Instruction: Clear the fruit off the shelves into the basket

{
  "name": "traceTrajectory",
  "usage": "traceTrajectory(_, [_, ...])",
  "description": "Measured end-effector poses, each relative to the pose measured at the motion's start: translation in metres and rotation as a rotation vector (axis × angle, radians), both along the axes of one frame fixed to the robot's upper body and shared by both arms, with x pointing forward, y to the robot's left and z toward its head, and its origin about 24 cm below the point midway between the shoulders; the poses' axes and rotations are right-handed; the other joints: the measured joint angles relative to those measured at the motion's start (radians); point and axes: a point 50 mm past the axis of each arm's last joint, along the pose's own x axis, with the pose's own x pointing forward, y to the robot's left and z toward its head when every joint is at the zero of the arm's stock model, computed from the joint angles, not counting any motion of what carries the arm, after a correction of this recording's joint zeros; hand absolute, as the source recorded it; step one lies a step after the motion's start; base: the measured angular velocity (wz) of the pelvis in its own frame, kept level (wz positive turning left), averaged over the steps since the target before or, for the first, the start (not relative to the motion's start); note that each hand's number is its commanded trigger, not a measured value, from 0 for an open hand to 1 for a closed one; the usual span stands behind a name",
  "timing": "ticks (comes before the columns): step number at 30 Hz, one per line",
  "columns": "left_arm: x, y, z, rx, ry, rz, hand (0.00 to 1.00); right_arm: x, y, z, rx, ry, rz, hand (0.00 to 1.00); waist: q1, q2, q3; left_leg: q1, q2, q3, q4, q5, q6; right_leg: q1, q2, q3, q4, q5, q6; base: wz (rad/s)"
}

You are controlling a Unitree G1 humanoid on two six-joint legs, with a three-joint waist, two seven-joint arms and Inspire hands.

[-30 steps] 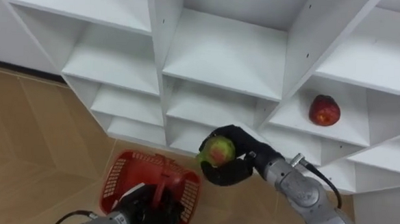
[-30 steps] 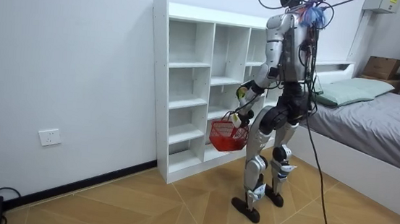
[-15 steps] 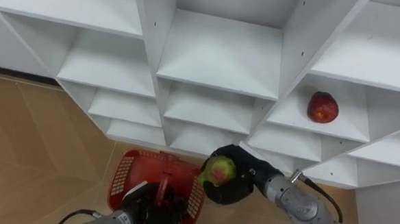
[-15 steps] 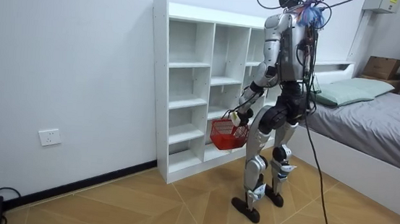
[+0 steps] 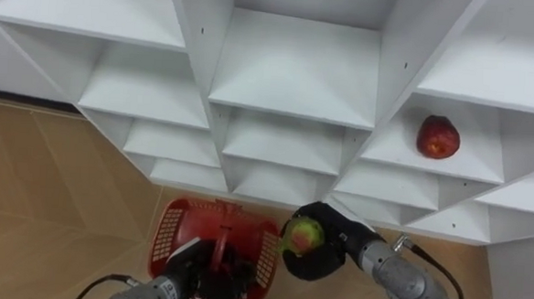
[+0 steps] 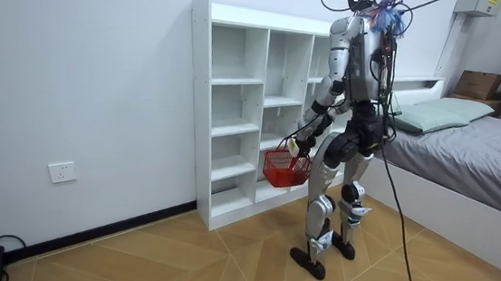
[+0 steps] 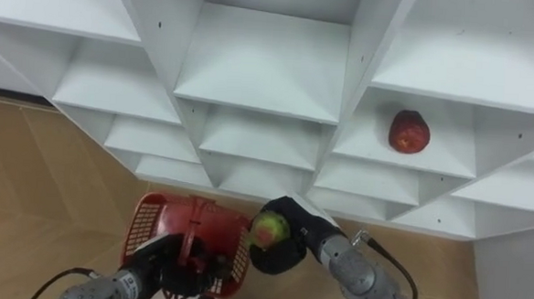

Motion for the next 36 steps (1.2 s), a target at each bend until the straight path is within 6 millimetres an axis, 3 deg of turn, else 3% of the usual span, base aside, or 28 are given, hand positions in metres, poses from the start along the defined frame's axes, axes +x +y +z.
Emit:
traceTrajectory(14, [0.015,-0.009,0.015,-0.050,-0.098,-0.039,1.00,-0.001,-0.002,-0.003,-0.055,-0.030,0.005,1.00,-0.024,0.001,0.0018,0.000,0.006,0.016,0.000,0.000,0.000,-0.003,0.004,0.012,-0.006,0.001,-0.001,-0.03])
traceTrajectory(18, [0.019,-0.013,0.020,-0.123,-0.113,-0.028,1.00,0.000,-0.004,-0.002,-0.062,-0.036,-0.003,1.00,-0.023,0.013,0.0087,-0.002,0.010,0.022,0.001,-0.001,-0.001,-0.008,0.007,0.022,-0.006,0.002,-0.003,-0.05])
traceTrajectory(22, [0.022,-0.019,0.026,-0.170,-0.131,-0.039,1.00,0.000,-0.003,-0.002,-0.058,-0.036,-0.004,1.00,-0.023,0.018,0.0083,-0.004,0.009,0.024,0.001,0.000,-0.001,-0.015,0.007,0.023,-0.002,0.002,-0.003,0.00])
traceTrajectory(36, [0.012,-0.026,0.017,-0.189,-0.054,-0.090,1.00,0.002,0.000,-0.002,-0.053,-0.036,-0.017,1.00,-0.022,0.021,0.0068,-0.002,0.009,0.026,0.000,0.000,-0.001,-0.015,0.008,0.024,0.000,0.003,-0.004,0.00])
